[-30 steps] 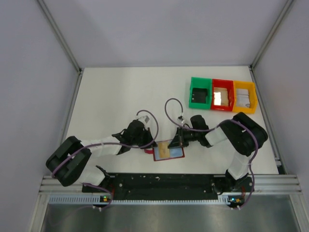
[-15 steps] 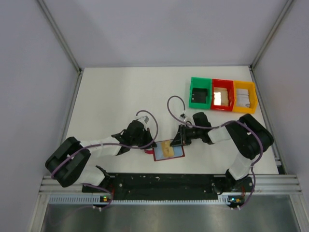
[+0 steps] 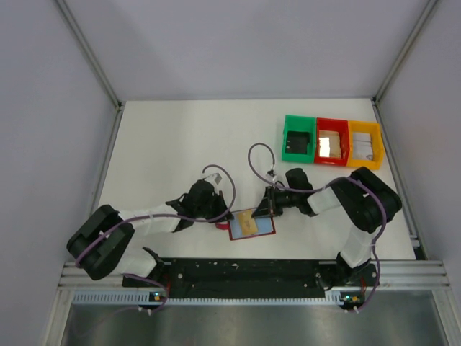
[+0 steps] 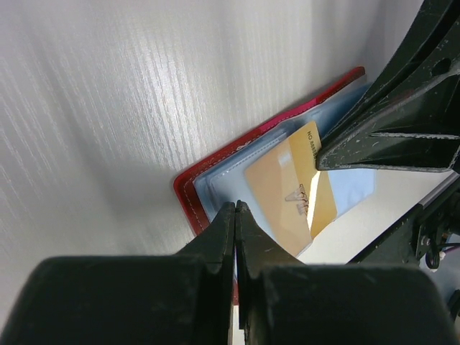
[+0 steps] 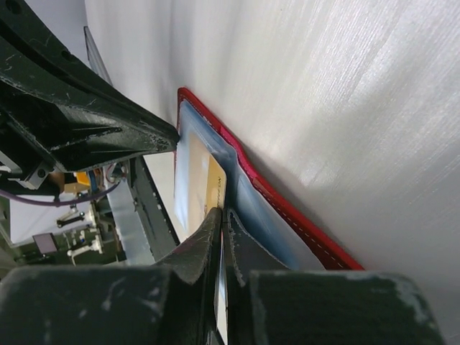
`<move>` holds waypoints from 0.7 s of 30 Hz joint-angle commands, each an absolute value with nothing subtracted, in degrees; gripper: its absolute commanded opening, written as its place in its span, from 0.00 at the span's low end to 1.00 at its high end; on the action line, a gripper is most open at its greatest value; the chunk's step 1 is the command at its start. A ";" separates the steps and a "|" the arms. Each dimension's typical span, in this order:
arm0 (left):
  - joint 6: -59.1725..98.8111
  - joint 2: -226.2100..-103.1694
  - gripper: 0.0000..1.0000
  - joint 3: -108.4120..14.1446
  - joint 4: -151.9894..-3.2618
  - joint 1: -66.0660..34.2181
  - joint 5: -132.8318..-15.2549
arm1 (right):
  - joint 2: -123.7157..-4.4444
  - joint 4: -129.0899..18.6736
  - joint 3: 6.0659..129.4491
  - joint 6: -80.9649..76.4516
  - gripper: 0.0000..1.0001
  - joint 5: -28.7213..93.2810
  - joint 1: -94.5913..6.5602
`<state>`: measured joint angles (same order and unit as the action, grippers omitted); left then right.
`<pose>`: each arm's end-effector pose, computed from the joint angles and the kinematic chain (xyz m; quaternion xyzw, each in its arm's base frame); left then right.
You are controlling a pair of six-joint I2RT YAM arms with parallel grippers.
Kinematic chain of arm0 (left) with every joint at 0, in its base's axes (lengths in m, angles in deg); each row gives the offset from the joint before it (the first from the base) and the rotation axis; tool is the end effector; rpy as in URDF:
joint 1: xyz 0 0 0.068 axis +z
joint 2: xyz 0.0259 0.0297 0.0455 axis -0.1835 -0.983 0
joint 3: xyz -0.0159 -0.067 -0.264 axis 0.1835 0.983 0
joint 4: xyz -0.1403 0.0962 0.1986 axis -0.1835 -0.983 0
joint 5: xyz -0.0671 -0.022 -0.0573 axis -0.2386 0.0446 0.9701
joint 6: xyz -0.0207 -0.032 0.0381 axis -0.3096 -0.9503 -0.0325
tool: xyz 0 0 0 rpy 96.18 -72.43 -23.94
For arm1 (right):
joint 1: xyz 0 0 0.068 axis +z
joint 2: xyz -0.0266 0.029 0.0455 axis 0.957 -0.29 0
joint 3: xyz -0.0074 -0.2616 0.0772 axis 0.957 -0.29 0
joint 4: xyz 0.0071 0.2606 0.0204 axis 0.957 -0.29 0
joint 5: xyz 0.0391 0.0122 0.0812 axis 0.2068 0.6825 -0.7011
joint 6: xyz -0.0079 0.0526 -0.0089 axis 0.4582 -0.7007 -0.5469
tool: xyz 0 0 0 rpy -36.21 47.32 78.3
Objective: Take the credit cards out of the card holder
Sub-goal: Remove the credit card from the card holder.
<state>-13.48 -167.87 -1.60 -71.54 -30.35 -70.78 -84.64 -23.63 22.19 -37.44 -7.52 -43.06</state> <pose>0.1803 -0.1656 0.1411 0.0078 0.9159 -0.3336 0.2233 0.2311 0.1641 0.0947 -0.0809 0.8447 0.5206 0.0944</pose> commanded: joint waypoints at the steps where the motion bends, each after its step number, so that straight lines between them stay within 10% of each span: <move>1: -12.63 -166.81 0.00 0.60 -75.07 -30.38 -72.29 | -82.85 -26.11 23.59 -33.60 0.00 -6.67 -42.82; 21: -4.56 -156.26 0.20 1.40 -68.74 -30.38 -71.50 | -73.18 -48.99 27.10 -19.79 0.00 -1.65 -47.30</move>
<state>-8.11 -158.73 2.36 -71.89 -30.35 -72.06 -74.37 -47.96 26.01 -21.94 -2.34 -46.47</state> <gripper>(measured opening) 0.153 0.004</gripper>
